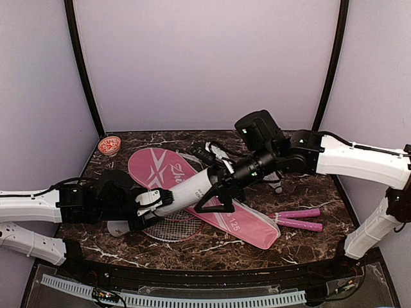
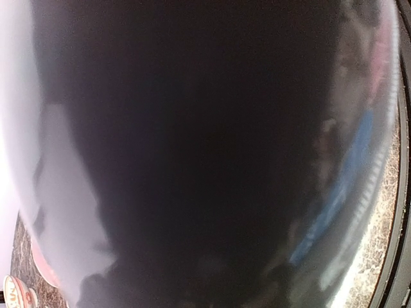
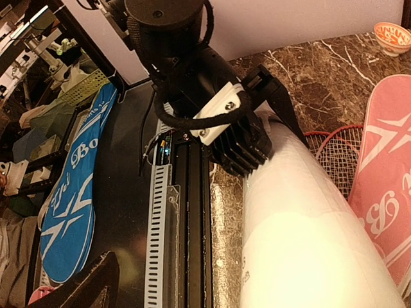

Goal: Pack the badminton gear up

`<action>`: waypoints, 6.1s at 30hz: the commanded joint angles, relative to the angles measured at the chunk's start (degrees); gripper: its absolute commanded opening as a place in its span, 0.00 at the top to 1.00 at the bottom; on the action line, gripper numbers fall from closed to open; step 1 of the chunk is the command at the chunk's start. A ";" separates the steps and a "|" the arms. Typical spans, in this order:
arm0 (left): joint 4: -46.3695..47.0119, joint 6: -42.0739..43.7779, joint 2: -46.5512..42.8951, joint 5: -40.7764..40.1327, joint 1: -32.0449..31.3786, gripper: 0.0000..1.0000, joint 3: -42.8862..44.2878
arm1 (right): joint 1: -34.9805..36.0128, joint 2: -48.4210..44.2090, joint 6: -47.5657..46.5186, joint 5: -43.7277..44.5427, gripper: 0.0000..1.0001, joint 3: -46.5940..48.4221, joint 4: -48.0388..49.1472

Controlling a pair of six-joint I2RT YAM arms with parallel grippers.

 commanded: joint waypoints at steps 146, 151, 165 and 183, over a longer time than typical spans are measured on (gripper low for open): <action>13.76 -2.05 -10.74 -4.65 -0.26 0.59 -2.17 | -21.38 -13.64 39.91 -13.23 1.00 -3.56 45.05; 13.67 -1.93 -10.78 -4.51 -0.26 0.58 -2.15 | -17.64 -11.63 40.37 -13.73 1.00 -2.04 45.91; 14.08 -1.75 -10.99 -4.18 -0.26 0.58 -2.40 | -12.15 -4.61 37.01 -12.46 1.00 -1.31 44.88; 12.04 -0.36 -9.38 -2.30 -0.26 0.58 -2.55 | -10.54 -2.64 15.24 -1.14 0.30 7.89 9.67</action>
